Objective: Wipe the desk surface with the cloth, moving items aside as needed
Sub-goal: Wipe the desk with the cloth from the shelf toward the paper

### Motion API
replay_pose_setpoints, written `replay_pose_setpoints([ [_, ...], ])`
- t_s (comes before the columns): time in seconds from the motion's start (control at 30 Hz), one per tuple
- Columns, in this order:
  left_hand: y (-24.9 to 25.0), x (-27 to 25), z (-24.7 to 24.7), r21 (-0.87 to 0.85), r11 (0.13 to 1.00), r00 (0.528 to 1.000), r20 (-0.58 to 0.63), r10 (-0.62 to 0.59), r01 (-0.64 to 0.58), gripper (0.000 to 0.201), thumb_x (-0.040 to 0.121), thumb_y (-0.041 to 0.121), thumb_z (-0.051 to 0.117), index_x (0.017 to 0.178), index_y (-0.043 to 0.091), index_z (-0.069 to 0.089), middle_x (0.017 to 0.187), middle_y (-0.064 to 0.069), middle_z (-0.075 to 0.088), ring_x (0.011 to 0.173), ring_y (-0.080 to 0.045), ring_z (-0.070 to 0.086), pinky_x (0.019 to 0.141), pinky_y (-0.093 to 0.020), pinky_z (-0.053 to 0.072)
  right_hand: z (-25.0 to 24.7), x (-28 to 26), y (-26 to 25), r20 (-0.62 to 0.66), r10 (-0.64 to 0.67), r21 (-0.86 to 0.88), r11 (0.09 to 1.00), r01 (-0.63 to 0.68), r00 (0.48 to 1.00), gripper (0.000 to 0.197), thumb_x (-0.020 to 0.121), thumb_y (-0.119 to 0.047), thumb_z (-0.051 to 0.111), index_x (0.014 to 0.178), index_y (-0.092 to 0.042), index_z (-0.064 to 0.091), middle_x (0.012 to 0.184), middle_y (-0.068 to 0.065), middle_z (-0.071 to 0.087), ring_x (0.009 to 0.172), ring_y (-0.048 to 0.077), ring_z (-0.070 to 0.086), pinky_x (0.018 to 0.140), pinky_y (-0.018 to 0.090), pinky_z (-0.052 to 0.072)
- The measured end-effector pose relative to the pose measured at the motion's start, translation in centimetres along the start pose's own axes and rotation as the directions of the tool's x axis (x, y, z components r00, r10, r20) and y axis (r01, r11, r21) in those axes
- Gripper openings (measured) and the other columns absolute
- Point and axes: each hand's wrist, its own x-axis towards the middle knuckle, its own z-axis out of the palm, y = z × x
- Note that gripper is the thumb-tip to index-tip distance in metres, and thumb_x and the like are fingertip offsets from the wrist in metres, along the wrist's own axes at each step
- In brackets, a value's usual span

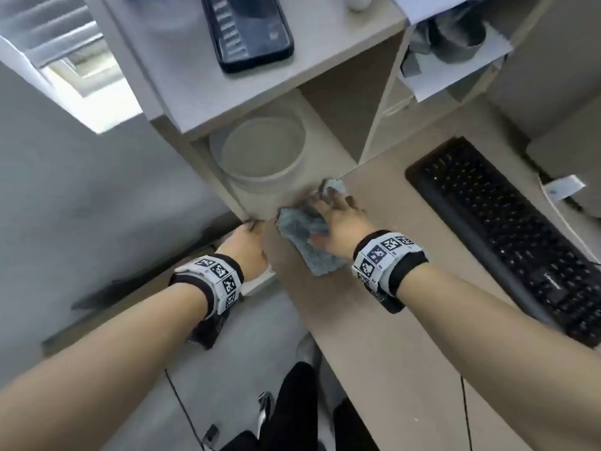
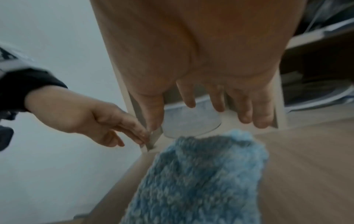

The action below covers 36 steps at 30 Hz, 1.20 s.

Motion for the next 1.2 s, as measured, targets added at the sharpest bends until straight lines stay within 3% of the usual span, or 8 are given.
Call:
replay_pose_setpoints([
  [0.1, -1.7, 1.3, 1.8, -0.109, 0.993, 0.999, -0.027, -0.046, 0.042, 0.061, 0.085, 0.015, 0.044, 0.145, 0.011, 0.032, 0.145, -0.017, 0.041, 0.124, -0.036, 0.050, 0.102, -0.040, 0.044, 3.0, 1.9, -0.8, 0.069, 0.005, -0.132, 0.991, 0.004, 0.998, 0.073, 0.093, -0.056, 0.048, 0.154, -0.043, 0.009, 0.165, 0.005, -0.006, 0.146, 0.048, -0.001, 0.116, 0.064, 0.013],
  [0.3, -2.1, 2.6, 2.8, -0.103, 0.994, 0.997, -0.059, 0.040, -0.046, 0.076, 0.067, 0.042, 0.028, 0.136, 0.013, 0.044, 0.144, -0.009, 0.045, 0.135, -0.031, 0.037, 0.110, -0.043, 0.035, 5.9, 0.8, 2.0, -0.018, 0.023, -0.186, 0.982, -0.026, 1.000, 0.063, 0.097, -0.036, 0.050, 0.153, -0.038, 0.021, 0.164, 0.001, 0.008, 0.149, 0.040, 0.002, 0.116, 0.061, 0.016],
  [0.5, -1.8, 3.3, 2.6, -0.086, 0.996, 1.000, -0.011, -0.027, 0.026, 0.061, 0.076, 0.020, 0.043, 0.137, 0.016, 0.038, 0.147, -0.008, 0.042, 0.139, -0.029, 0.029, 0.110, -0.042, 0.036, 3.9, -2.3, 10.4, -0.134, 0.361, -0.067, 0.926, -0.372, 0.923, 0.067, 0.092, -0.018, 0.051, 0.153, -0.030, 0.024, 0.163, 0.005, 0.013, 0.146, 0.043, 0.010, 0.113, 0.058, 0.026],
  [0.6, -1.8, 3.2, 3.0, -0.045, 0.998, 0.998, -0.039, -0.039, 0.037, 0.059, 0.078, 0.015, 0.046, 0.136, 0.017, 0.039, 0.147, -0.002, 0.042, 0.140, -0.024, 0.026, 0.108, -0.040, 0.039, 3.6, -2.3, 10.0, -0.103, 0.474, -0.001, 0.879, -0.477, 0.874, 0.067, 0.094, -0.029, 0.050, 0.153, -0.027, 0.018, 0.163, 0.009, 0.005, 0.146, 0.048, 0.004, 0.113, 0.062, 0.023],
  [0.77, -2.2, 3.5, 4.1, -0.020, 0.999, 0.998, -0.059, -0.037, 0.036, 0.062, 0.080, 0.016, 0.043, 0.141, 0.019, 0.035, 0.155, 0.003, 0.032, 0.145, -0.018, 0.018, 0.111, -0.042, 0.036, 7.4, -2.7, 2.7, -0.067, 0.220, -0.156, 0.961, -0.228, 0.973, 0.074, 0.096, -0.043, 0.045, 0.156, -0.028, 0.005, 0.164, 0.016, -0.006, 0.145, 0.053, -0.005, 0.113, 0.065, 0.014],
  [0.9, -2.6, 3.8, 4.6, -0.012, 0.999, 0.997, -0.075, -0.032, 0.031, 0.062, 0.080, 0.017, 0.042, 0.142, 0.020, 0.036, 0.156, 0.002, 0.032, 0.144, -0.019, 0.020, 0.112, -0.042, 0.036, 9.4, -6.1, 4.8, -0.030, 0.081, -0.181, 0.980, -0.085, 0.996, 0.067, 0.100, -0.047, 0.036, 0.157, -0.023, 0.010, 0.164, 0.017, -0.003, 0.146, 0.052, -0.004, 0.114, 0.066, 0.013],
  [1.07, -3.3, 3.7, 4.8, -0.012, 1.000, 0.995, -0.103, 0.014, -0.015, 0.062, 0.080, 0.014, 0.045, 0.141, 0.020, 0.040, 0.155, 0.002, 0.034, 0.140, -0.022, 0.027, 0.111, -0.040, 0.036, 7.5, -7.2, 10.9, -0.083, 0.358, -0.102, 0.925, -0.365, 0.930, 0.068, 0.101, -0.041, 0.036, 0.156, -0.016, 0.006, 0.164, 0.018, -0.003, 0.146, 0.050, -0.003, 0.117, 0.060, 0.014],
  [1.2, -4.1, 3.7, 4.9, 0.026, 0.998, 0.989, -0.137, 0.064, -0.061, 0.065, 0.079, 0.007, 0.045, 0.142, 0.021, 0.041, 0.154, 0.004, 0.036, 0.139, -0.022, 0.030, 0.112, -0.039, 0.035, 6.1, -2.8, 7.8, -0.135, 0.534, -0.081, 0.833, -0.547, 0.834, 0.069, 0.096, -0.029, 0.041, 0.155, -0.014, 0.008, 0.163, 0.020, -0.001, 0.146, 0.049, 0.002, 0.113, 0.061, 0.023],
])
